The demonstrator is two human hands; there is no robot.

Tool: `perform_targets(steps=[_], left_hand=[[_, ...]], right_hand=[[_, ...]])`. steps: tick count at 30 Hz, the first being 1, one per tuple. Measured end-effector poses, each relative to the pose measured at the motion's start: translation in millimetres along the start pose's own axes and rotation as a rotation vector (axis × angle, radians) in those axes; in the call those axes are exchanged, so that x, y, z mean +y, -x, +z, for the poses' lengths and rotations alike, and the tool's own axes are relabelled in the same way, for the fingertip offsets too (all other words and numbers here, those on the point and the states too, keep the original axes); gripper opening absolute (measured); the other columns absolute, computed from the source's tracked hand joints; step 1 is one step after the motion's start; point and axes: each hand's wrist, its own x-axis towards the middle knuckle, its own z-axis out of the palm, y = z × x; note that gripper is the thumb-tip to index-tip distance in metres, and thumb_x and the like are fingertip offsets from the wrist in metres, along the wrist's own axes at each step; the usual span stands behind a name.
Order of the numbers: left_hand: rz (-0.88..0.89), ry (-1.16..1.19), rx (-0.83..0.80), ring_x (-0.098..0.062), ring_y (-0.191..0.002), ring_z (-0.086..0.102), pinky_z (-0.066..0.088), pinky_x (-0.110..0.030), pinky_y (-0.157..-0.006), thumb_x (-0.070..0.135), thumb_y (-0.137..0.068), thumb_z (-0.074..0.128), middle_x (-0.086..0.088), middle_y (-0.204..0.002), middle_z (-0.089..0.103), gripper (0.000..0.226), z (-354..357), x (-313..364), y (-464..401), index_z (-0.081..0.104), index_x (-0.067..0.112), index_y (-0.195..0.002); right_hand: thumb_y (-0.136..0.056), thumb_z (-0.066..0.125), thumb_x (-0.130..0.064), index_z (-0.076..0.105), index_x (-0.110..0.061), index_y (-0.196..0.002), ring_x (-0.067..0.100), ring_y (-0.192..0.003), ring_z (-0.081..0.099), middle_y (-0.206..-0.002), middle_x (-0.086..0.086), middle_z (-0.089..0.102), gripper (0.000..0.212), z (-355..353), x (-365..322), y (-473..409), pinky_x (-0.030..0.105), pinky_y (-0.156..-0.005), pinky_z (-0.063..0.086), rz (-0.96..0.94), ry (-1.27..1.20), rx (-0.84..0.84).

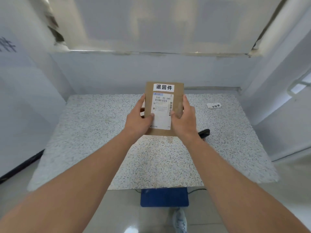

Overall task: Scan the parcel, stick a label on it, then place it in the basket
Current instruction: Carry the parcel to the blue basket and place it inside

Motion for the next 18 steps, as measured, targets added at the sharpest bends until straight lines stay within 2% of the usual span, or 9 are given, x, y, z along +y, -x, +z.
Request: perform_targets(steps=[2,4,8,10,12,15,17,18], left_hand=[[0.033,-0.022,0.020,-0.014,-0.103,0.066,0.054,-0.021,-0.061,0.021,-0.101,0.063,0.012,-0.126,0.057,0.078,-17,10,14,0.022,0.052,-0.159],[0.067,-0.042,0.041,-0.014,-0.104,0.067,0.055,-0.023,-0.066,0.021,-0.101,0.063,0.011,-0.125,0.057,0.079,-33,17,28,0.021,0.053,-0.159],[0.098,-0.065,0.101,-0.001,-0.096,0.062,0.059,-0.031,-0.077,0.021,-0.102,0.061,0.012,-0.127,0.056,0.079,-61,28,58,0.018,0.055,-0.159],[0.119,-0.086,0.143,-0.001,-0.096,0.061,0.059,-0.032,-0.081,0.022,-0.104,0.059,0.011,-0.125,0.054,0.077,-72,28,75,0.017,0.054,-0.160],[0.133,-0.099,0.182,-0.008,-0.099,0.064,0.059,-0.029,-0.081,0.022,-0.105,0.058,0.010,-0.127,0.054,0.074,-80,26,93,0.018,0.052,-0.160],[0.119,-0.099,0.254,-0.019,-0.117,0.061,0.059,-0.042,-0.096,0.022,-0.105,0.057,0.006,-0.141,0.057,0.072,-92,20,122,0.020,0.053,-0.159],[0.105,-0.096,0.302,-0.018,-0.120,0.058,0.057,-0.044,-0.100,0.022,-0.105,0.057,0.005,-0.147,0.055,0.072,-101,15,143,0.021,0.052,-0.160],[0.097,-0.091,0.325,-0.016,-0.120,0.056,0.057,-0.043,-0.102,0.021,-0.105,0.057,0.006,-0.148,0.055,0.071,-105,13,155,0.022,0.052,-0.160]], right_hand=[[-0.103,0.063,-0.011,0.019,-0.031,-0.167,0.010,-0.119,0.048,-0.138,0.003,0.043,0.080,0,-16,16,0.031,-0.102,0.049,-0.033,-0.008,0.017],[-0.103,0.064,-0.012,0.020,-0.030,-0.167,0.010,-0.119,0.047,-0.139,0.003,0.044,0.080,0,-31,30,0.035,-0.105,0.050,-0.062,-0.020,0.028],[-0.103,0.064,-0.013,0.019,-0.034,-0.167,0.008,-0.113,0.046,-0.130,-0.002,0.043,0.081,3,-58,56,0.029,-0.096,0.049,-0.150,-0.017,0.006],[-0.103,0.064,-0.014,0.020,-0.040,-0.166,0.011,-0.113,0.049,-0.129,-0.002,0.043,0.081,7,-68,66,0.035,-0.097,0.055,-0.188,-0.015,-0.022],[-0.103,0.064,-0.015,0.021,-0.041,-0.165,0.010,-0.115,0.048,-0.134,0.001,0.047,0.080,11,-75,76,0.037,-0.102,0.053,-0.228,-0.001,-0.052],[-0.104,0.064,-0.017,0.023,-0.037,-0.166,0.006,-0.115,0.043,-0.138,0.003,0.049,0.077,15,-82,96,0.025,-0.101,0.042,-0.304,0.016,-0.113],[-0.104,0.063,-0.017,0.024,-0.036,-0.166,0.004,-0.115,0.042,-0.138,0.001,0.048,0.075,18,-84,111,0.008,-0.094,0.035,-0.348,0.018,-0.169],[-0.104,0.063,-0.017,0.023,-0.035,-0.166,0.004,-0.114,0.042,-0.138,0.001,0.048,0.075,21,-85,119,-0.001,-0.086,0.033,-0.369,0.020,-0.192]])
